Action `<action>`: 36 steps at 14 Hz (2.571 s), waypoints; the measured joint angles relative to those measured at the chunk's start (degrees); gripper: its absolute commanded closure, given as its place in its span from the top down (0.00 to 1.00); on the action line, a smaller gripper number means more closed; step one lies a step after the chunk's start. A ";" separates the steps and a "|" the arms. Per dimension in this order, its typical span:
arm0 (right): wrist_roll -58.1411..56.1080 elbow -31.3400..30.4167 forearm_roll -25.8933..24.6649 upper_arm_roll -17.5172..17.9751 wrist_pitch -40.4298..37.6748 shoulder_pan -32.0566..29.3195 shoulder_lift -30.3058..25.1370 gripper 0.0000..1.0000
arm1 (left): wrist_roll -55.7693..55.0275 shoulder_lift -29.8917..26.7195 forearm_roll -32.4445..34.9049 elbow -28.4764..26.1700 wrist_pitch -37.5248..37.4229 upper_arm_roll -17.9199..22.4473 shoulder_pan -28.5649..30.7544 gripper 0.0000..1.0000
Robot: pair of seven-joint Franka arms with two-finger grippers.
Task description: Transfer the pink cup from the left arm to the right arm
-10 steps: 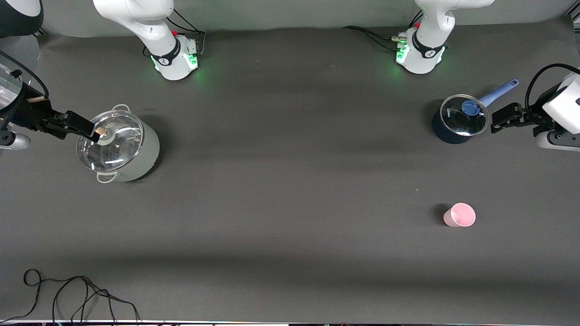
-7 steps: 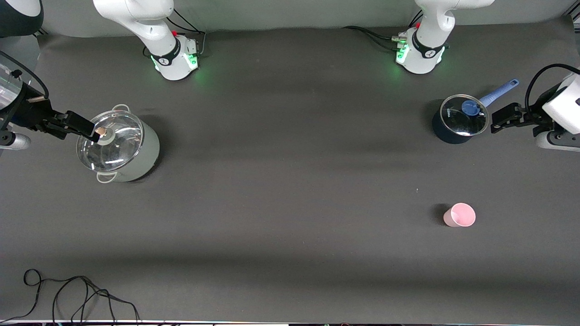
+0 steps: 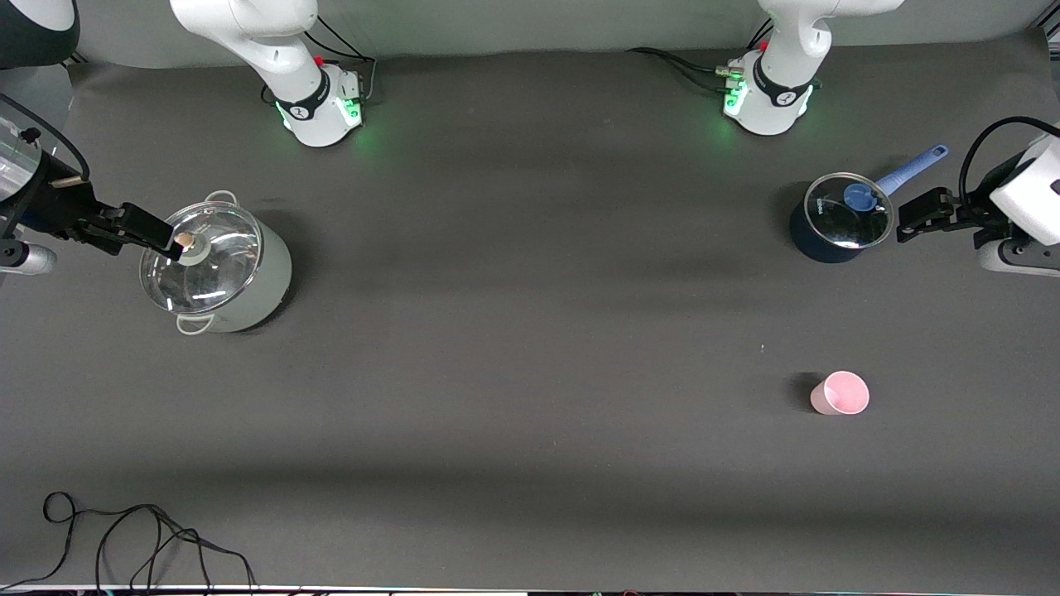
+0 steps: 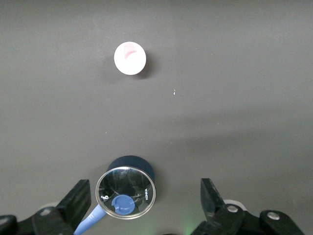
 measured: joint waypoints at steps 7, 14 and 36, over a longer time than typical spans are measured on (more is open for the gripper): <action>0.00 0.02 0.00 0.00 0.00 0.00 0.02 1.00 | 26.60 9.68 -2.11 12.27 1.57 0.41 2.45 1.00; 0.00 0.02 0.01 0.00 0.00 0.00 0.06 1.00 | 55.52 18.13 -19.98 15.31 6.99 0.81 14.90 1.00; 0.00 -0.01 0.06 -0.29 0.00 0.00 1.15 1.00 | 136.94 55.50 -69.03 7.80 7.74 -0.18 34.62 1.00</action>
